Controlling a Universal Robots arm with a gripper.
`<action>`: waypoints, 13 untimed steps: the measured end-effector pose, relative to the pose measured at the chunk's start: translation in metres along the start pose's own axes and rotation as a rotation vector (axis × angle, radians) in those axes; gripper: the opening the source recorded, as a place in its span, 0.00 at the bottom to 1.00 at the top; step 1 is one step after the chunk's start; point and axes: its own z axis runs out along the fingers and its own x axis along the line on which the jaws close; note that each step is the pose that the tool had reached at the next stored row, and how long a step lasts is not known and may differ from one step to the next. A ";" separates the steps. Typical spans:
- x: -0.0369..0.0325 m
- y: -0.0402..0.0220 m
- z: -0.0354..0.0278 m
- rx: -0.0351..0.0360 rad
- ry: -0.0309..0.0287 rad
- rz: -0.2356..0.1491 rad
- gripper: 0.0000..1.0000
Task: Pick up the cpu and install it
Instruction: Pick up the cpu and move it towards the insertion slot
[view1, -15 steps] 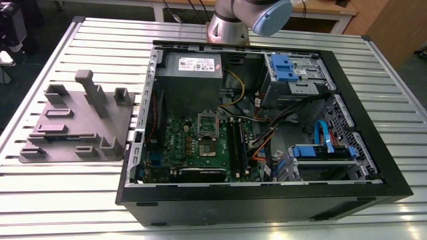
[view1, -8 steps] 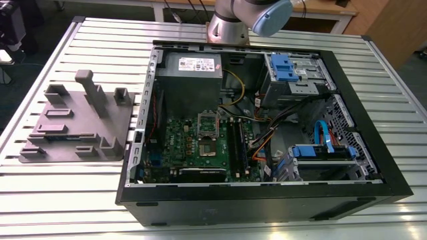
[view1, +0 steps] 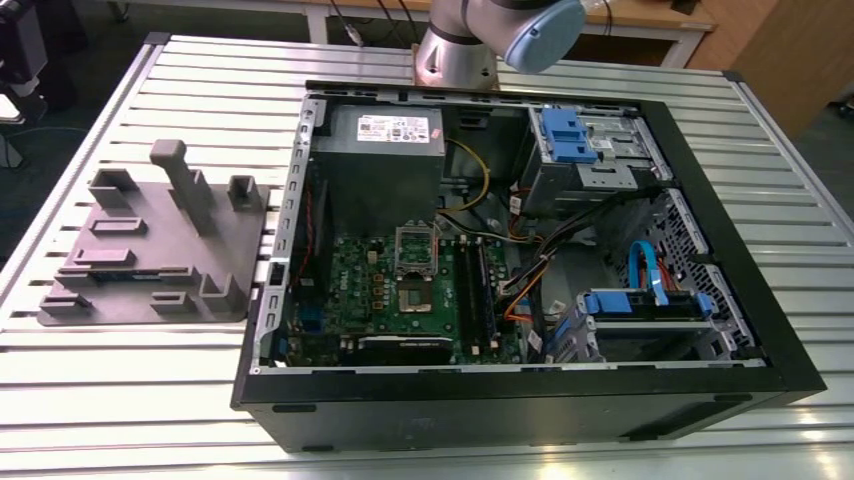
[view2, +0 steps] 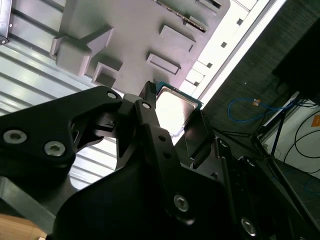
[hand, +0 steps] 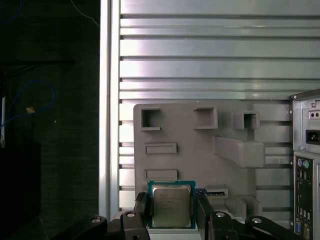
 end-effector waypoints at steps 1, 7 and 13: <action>0.0000 0.0000 -0.0001 0.0001 0.0001 0.000 0.47; -0.0009 0.0000 -0.0001 0.0001 0.0001 0.000 0.47; -0.0029 0.0000 -0.0001 0.0000 0.0001 0.000 0.47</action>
